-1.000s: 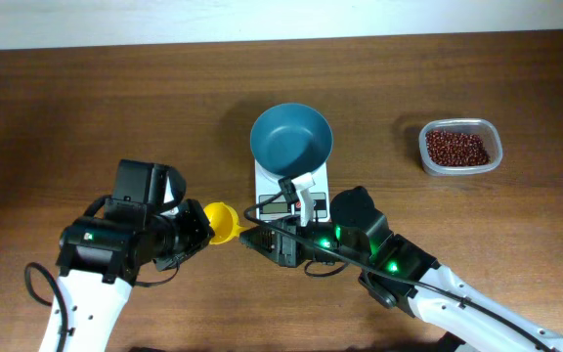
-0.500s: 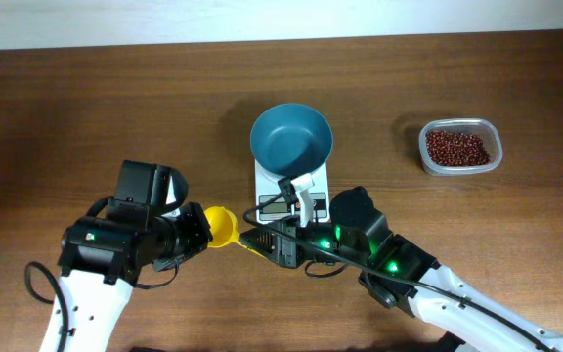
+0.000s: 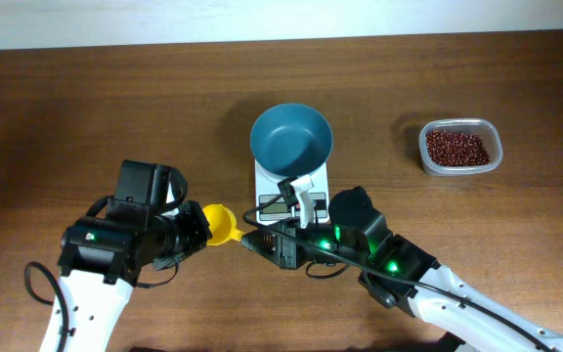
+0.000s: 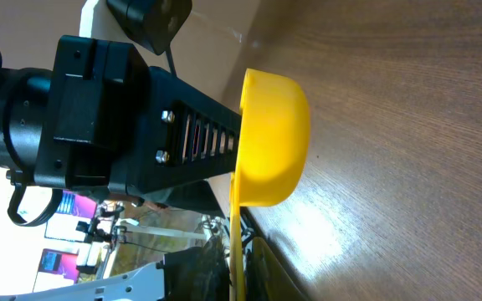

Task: Scoop item into bowl and weigh 50g on scale
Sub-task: 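Grasp the scoop handle with the right gripper while left holds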

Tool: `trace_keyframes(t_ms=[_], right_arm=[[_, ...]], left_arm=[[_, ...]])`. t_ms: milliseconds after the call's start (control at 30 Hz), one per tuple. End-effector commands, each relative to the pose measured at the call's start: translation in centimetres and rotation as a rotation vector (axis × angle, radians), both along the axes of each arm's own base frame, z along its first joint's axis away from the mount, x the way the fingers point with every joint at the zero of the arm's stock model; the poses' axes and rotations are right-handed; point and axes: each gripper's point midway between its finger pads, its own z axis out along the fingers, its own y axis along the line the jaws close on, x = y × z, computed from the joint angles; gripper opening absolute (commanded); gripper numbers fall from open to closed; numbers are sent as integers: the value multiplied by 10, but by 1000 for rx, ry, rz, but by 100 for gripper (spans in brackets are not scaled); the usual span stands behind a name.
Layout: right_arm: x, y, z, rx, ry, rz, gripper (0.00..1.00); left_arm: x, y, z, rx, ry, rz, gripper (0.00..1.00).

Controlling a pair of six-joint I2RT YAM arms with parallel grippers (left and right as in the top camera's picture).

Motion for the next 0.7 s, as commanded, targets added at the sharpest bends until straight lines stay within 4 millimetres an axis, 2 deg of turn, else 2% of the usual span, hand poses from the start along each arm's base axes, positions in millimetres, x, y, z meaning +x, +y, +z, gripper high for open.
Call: trace_keyframes(t_ms=[0,133,667], right_arm=[[-1,4,6,10,-22,21,12],[-1,4,6,10,-22,21,9],[1,4,6,8,-22,9,9]], left_arm=[[3,2,2,12,-9,17,0],[3,2,2,12,-8,17,0],[3,2,2,-13,17,86,0]])
